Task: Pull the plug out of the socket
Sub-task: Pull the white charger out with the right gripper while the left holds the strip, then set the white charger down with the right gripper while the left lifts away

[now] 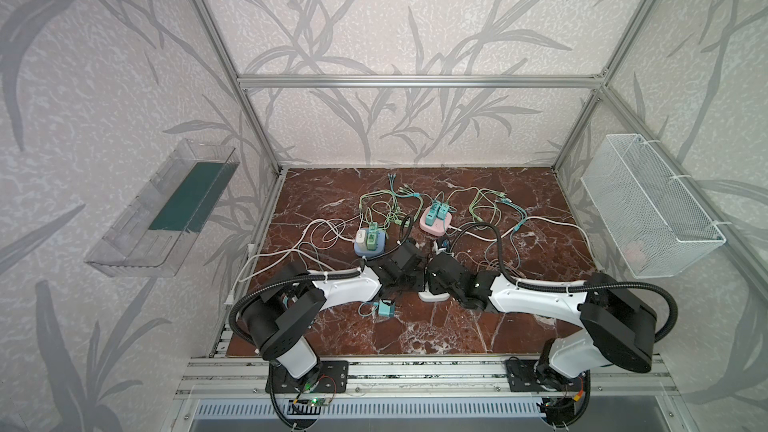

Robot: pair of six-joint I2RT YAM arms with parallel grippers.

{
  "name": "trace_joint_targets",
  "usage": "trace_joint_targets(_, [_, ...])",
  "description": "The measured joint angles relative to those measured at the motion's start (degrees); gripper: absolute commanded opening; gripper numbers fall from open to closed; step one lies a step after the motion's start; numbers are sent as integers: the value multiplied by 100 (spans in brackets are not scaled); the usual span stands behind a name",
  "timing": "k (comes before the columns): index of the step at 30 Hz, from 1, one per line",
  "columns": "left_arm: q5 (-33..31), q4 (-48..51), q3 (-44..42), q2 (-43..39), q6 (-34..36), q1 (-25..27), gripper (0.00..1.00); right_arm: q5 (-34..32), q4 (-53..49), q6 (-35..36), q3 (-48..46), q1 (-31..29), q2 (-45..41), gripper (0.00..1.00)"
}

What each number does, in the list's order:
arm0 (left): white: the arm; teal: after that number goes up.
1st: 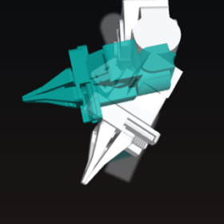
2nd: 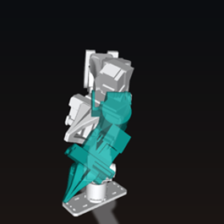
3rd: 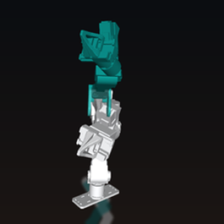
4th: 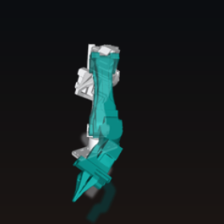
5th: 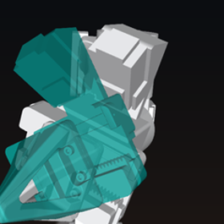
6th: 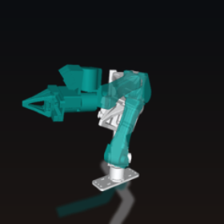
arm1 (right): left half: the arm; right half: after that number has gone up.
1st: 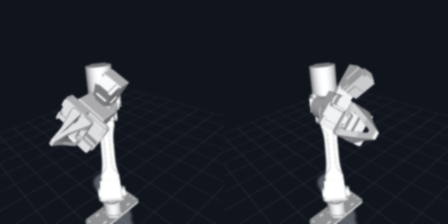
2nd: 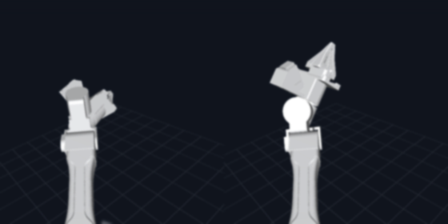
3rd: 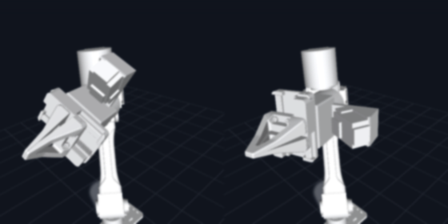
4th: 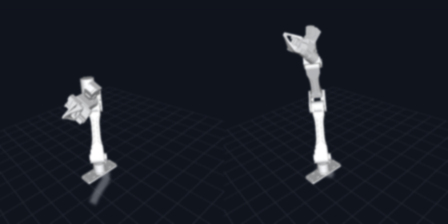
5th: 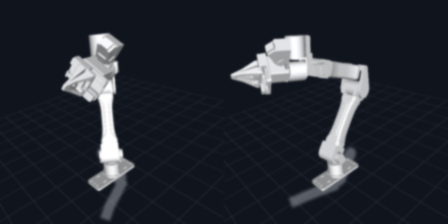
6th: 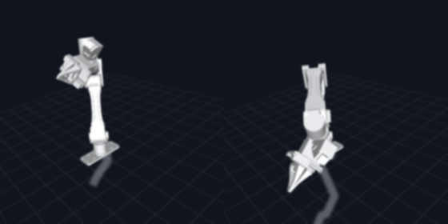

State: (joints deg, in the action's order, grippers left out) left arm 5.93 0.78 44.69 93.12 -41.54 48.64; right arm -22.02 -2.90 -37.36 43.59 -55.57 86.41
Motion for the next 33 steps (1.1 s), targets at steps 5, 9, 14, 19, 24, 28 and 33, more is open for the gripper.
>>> trace_joint_targets(5, [-2, 0, 0, -2, 2, 0, 36, -4, -7, 181, 7, 28, -50, 30])
trace_joint_targets(9, [-2, 0, -2, -4, 2, 0, 36, 4, -83, 361, 85, 122, -98, 31])
trace_joint_targets(14, [-7, -33, -42, -39, 13, 0, 36, 68, -256, 619, 308, 350, -94, 31])
trace_joint_targets(19, [-7, -26, -133, -146, 74, 0, 36, 267, -345, 833, 455, 616, 20, 31])
trace_joint_targets(24, [-22, 0, -175, -240, 140, 0, 36, 520, -531, 984, 673, 828, 330, 32])
trace_joint_targets(28, [-24, 52, -245, -339, 208, 0, 36, 743, -564, 1012, 756, 999, 501, 32])
trace_joint_targets(33, [-24, 120, -376, -507, 299, 2, 36, 907, -632, 1088, 857, 1196, 658, 32])
